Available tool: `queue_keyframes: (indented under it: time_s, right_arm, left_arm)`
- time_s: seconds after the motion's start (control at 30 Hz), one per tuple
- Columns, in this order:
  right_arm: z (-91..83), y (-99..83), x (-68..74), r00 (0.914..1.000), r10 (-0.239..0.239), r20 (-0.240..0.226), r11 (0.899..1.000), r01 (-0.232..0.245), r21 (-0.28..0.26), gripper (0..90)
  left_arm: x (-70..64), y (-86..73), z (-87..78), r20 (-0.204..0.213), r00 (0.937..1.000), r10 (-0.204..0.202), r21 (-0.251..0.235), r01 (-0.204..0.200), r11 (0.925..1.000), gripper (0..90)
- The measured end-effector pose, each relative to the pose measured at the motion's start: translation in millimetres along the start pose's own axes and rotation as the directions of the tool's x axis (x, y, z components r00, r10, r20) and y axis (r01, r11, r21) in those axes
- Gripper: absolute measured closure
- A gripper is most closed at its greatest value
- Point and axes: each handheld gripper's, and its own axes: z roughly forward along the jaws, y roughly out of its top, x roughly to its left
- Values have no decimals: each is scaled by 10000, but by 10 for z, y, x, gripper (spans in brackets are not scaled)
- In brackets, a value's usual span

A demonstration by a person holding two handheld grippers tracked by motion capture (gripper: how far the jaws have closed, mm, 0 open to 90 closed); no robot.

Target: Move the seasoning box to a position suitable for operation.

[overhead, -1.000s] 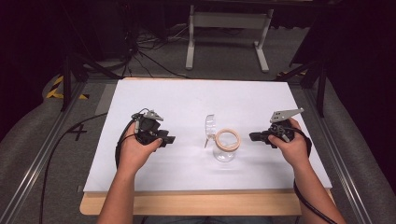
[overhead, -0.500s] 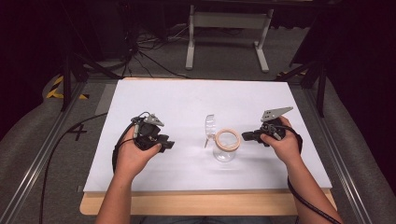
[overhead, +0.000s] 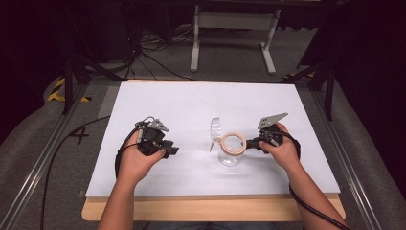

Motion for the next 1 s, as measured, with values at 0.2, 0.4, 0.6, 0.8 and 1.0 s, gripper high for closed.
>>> queue_keyframes:
  time_s: [0.2,0.4,0.6,0.8,1.0]
  right_arm:
    - [54,-24,-27,10000,-66,-7,10000,66,-74,900]
    - [49,-24,-33,9999,-99,-57,9997,98,-205,900]
    - [48,-25,-31,10000,-63,-75,9997,62,-223,900]
    - [57,-29,-23,9999,-112,-110,9999,111,-109,900]
    - [64,-35,26,9996,-164,-210,9999,164,21,900]
  left_arm:
    - [5,-3,0,1,10000,-9,17,9,10000,643]
    - [-2,1,4,23,10000,26,64,-27,10000,638]
    - [-2,0,5,47,10000,37,66,-38,10000,641]
    - [14,-4,13,73,10000,-11,36,11,10000,640]
    - [21,22,31,137,9999,3,-46,-2,10000,636]
